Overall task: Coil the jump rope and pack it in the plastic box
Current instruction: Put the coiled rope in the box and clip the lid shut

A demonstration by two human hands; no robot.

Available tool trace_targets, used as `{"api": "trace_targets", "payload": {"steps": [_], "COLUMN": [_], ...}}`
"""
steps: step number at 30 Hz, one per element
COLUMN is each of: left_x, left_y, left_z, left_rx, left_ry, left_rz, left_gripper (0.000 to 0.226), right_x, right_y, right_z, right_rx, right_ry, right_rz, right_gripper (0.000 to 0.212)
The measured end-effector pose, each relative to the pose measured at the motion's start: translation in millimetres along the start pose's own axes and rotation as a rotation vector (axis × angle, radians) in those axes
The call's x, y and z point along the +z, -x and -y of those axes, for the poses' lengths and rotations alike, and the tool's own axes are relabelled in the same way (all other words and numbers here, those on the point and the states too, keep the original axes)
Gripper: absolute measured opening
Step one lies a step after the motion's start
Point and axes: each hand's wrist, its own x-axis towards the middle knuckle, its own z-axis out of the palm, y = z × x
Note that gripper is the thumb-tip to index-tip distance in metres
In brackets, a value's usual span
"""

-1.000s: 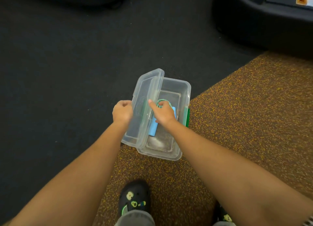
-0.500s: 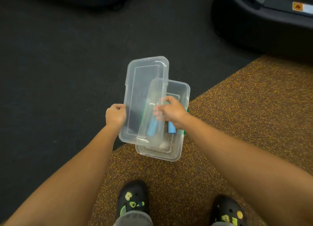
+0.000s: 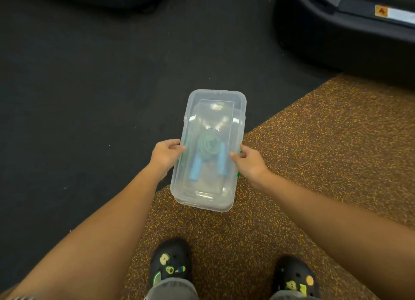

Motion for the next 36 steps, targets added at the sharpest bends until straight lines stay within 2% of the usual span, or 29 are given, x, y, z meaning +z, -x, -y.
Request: {"api": "trace_targets", "payload": {"steps": [3,7,9,13,17,28,36], "left_x": [5,16,18,18,19,22,24], "left_y": [-2,-4,-6,-12,-9,-14,-16], "left_z": [4,4,6,10,8,9,11], "left_rx": [0.026,0.048,0.098,0.159,0.186,0.182,0.105], "left_ry": [-0.053,-0.183,-0.242,-0.399,-0.409,-0.455,-0.478], "left_rz": [-0.019,-0.046,-0.046,-0.058,-0.053,-0.072,-0.1], "left_gripper": [0.03,0.028,0.02,0.016,0.02,0.016,0.013], "right_x": [5,7,6,7,3,-2,1], "right_y": [-2,-5,-5,-4,-9,-15,-16], "right_z": [-6,-14,-14,-15,-14,-13,-14], "right_rx": [-0.026,-0.005,0.02,0.047,0.06,0.105,0.096], "right_ry": [0.158,0.159,0.149,0.233,0.242,0.259,0.314], "right_rz": [-0.104,-0.186,-0.211,-0.203,-0.163,-0.126,-0.139], "right_gripper": [0.041,0.048,0.05,0.033,0.024,0.023,0.022]}}
